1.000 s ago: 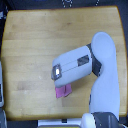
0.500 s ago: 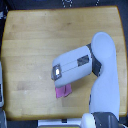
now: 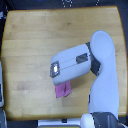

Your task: Folding a cloth

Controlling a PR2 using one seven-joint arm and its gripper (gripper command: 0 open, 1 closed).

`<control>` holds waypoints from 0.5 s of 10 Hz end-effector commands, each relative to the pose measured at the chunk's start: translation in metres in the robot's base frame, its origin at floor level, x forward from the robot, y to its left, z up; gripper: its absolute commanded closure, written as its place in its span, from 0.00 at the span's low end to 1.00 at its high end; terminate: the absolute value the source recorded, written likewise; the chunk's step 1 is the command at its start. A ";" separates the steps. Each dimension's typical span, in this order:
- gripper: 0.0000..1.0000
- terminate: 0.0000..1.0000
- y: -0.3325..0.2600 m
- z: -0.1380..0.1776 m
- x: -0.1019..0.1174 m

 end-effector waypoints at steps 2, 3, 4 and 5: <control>0.00 0.00 0.004 0.015 0.012; 0.00 0.00 0.002 0.017 0.013; 0.00 0.00 0.001 0.018 0.012; 0.00 0.00 0.000 0.021 0.014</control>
